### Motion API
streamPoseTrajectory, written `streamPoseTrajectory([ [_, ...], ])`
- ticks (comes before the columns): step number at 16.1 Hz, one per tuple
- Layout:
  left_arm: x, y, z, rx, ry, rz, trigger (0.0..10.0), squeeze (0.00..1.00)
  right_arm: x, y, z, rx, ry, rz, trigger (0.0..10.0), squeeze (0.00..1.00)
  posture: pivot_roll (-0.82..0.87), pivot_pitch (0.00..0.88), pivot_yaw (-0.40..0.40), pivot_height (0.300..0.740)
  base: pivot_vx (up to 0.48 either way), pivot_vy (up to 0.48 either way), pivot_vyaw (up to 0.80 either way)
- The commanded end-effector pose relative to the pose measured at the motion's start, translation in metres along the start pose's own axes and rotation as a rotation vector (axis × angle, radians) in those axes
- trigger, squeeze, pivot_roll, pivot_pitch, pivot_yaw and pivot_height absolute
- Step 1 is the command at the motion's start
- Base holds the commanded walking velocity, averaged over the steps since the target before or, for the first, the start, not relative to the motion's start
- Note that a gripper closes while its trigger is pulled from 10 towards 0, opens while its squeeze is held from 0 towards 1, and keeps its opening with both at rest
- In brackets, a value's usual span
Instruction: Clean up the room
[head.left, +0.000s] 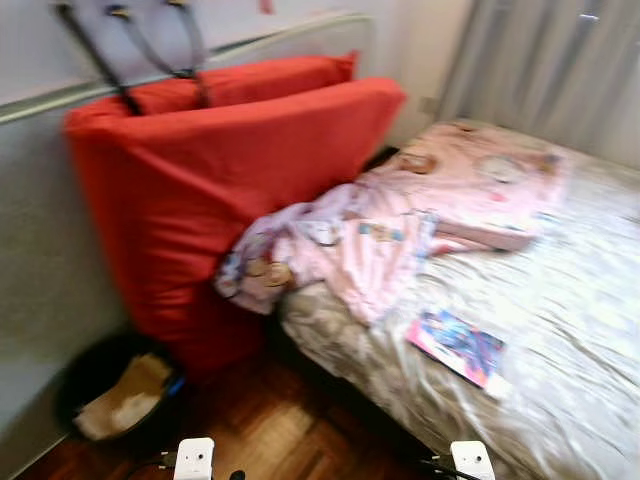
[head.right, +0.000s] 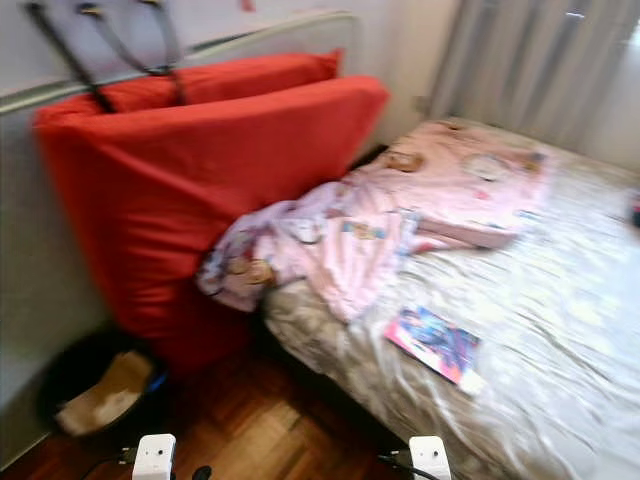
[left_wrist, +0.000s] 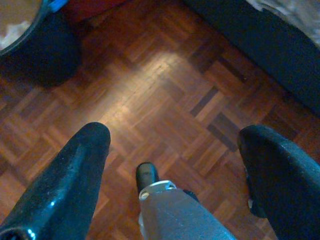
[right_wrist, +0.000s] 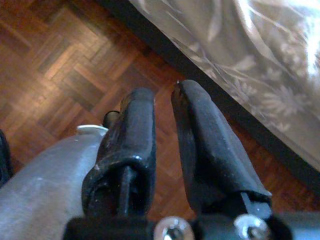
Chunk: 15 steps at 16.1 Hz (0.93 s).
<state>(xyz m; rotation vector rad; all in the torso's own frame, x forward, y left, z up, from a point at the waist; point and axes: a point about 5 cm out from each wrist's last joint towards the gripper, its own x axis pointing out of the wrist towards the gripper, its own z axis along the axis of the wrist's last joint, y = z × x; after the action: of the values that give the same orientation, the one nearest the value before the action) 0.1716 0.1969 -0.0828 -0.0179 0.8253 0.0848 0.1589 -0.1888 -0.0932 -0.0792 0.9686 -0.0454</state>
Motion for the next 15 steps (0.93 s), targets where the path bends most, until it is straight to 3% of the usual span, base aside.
streamPoseTrajectory([
  [1,0.0047,0.0185,0.0045,0.099,0.161,0.039,10.0,0.00,0.0074,-0.0194,0.0372,0.249,-0.009,0.022,10.0,0.00,0.04,0.000,0.040,0.740,0.000,0.000,-0.77],
  [9,0.0056,0.0171,0.0064,0.090,0.155,0.042,10.0,0.00,0.0075,-0.0210,0.0411,0.264,-0.034,0.025,10.0,0.00,0.05,0.000,0.024,0.740,0.000,0.000,-0.09],
  [11,0.0056,0.0172,0.0069,0.090,0.150,0.042,10.0,0.00,0.0075,-0.0199,0.0414,0.254,-0.032,0.046,10.0,0.00,0.04,0.000,0.025,0.740,0.000,0.000,-0.61],
  [15,0.0053,0.0165,0.0051,0.081,0.162,0.038,10.0,0.00,0.0074,-0.0212,0.0401,0.236,-0.018,0.042,10.0,0.00,0.04,0.000,0.021,0.740,0.000,-0.360,-0.76],
])
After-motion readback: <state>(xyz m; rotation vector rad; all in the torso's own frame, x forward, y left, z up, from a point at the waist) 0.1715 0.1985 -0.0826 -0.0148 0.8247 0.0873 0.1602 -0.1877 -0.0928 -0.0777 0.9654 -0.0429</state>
